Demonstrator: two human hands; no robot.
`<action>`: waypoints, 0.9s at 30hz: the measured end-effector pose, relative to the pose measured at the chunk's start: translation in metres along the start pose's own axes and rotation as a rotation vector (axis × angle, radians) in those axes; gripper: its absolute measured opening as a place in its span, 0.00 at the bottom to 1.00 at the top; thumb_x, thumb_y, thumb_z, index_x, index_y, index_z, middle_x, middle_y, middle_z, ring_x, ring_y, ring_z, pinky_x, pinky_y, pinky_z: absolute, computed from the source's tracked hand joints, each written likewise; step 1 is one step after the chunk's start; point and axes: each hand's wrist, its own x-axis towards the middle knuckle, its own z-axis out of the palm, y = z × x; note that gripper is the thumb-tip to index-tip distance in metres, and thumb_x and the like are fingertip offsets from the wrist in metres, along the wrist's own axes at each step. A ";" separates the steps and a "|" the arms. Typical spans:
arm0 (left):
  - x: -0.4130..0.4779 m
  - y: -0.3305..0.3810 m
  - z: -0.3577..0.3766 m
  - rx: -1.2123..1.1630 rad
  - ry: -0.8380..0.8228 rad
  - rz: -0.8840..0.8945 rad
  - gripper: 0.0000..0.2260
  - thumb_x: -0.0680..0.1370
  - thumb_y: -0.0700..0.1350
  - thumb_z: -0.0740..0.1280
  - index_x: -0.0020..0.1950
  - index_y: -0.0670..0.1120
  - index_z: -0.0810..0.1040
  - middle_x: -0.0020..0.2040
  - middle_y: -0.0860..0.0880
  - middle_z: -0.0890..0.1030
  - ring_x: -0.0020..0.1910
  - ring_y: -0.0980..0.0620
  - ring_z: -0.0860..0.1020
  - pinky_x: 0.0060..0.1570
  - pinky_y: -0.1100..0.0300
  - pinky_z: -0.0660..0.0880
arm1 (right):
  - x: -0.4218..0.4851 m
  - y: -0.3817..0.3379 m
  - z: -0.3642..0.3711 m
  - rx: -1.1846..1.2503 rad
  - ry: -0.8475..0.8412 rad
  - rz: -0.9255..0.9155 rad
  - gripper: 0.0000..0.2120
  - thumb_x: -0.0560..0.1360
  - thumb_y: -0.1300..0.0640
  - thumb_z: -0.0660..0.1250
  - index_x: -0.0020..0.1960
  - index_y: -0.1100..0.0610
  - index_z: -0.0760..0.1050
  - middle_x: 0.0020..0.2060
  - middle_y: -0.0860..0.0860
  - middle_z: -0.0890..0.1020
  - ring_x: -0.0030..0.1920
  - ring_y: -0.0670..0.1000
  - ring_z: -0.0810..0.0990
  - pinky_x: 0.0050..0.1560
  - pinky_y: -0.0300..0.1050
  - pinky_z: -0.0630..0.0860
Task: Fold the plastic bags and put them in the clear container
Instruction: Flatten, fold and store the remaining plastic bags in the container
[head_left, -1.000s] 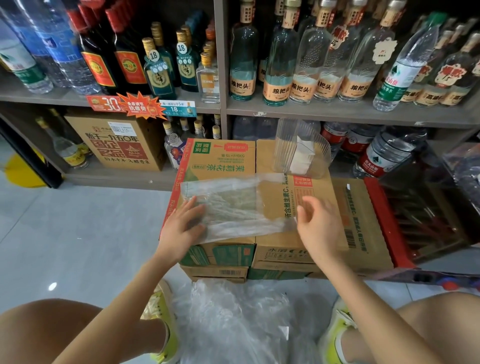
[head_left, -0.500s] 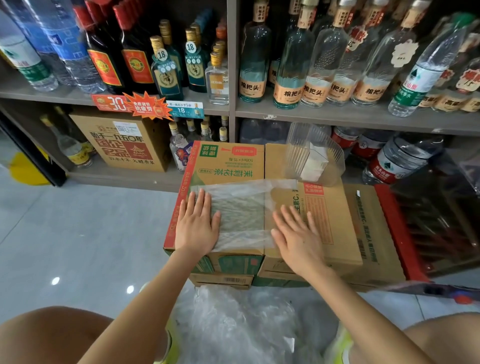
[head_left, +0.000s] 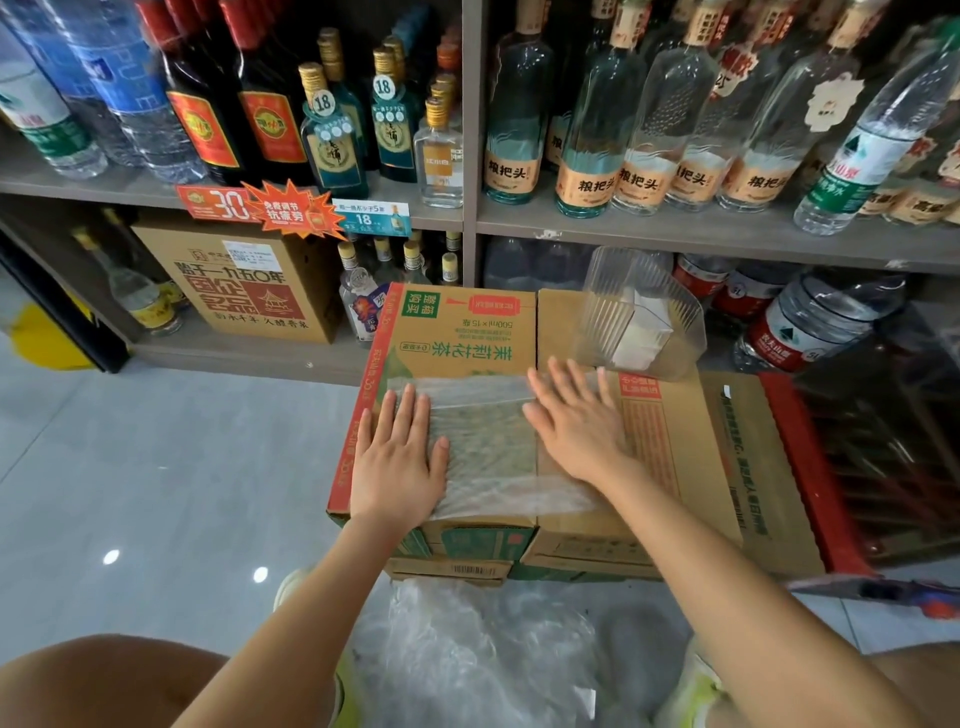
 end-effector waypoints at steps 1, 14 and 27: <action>0.000 0.000 0.000 0.005 -0.006 0.000 0.35 0.74 0.62 0.29 0.79 0.48 0.40 0.79 0.50 0.41 0.77 0.50 0.38 0.75 0.52 0.34 | -0.004 0.009 -0.002 -0.002 0.003 0.025 0.27 0.76 0.38 0.26 0.73 0.45 0.34 0.76 0.50 0.39 0.76 0.52 0.36 0.74 0.57 0.33; -0.029 -0.025 -0.041 -1.006 -0.024 -0.113 0.17 0.71 0.60 0.64 0.55 0.57 0.80 0.61 0.61 0.78 0.63 0.58 0.73 0.69 0.51 0.66 | -0.089 -0.022 0.017 0.247 0.334 -0.472 0.19 0.72 0.44 0.67 0.59 0.52 0.80 0.60 0.49 0.80 0.61 0.51 0.77 0.68 0.50 0.60; -0.073 -0.046 -0.058 -1.122 -0.092 -0.009 0.28 0.64 0.78 0.61 0.50 0.61 0.83 0.49 0.57 0.84 0.51 0.57 0.81 0.51 0.63 0.75 | -0.097 -0.032 -0.027 0.594 0.189 -0.090 0.08 0.80 0.47 0.60 0.53 0.48 0.74 0.44 0.45 0.84 0.50 0.49 0.74 0.51 0.44 0.64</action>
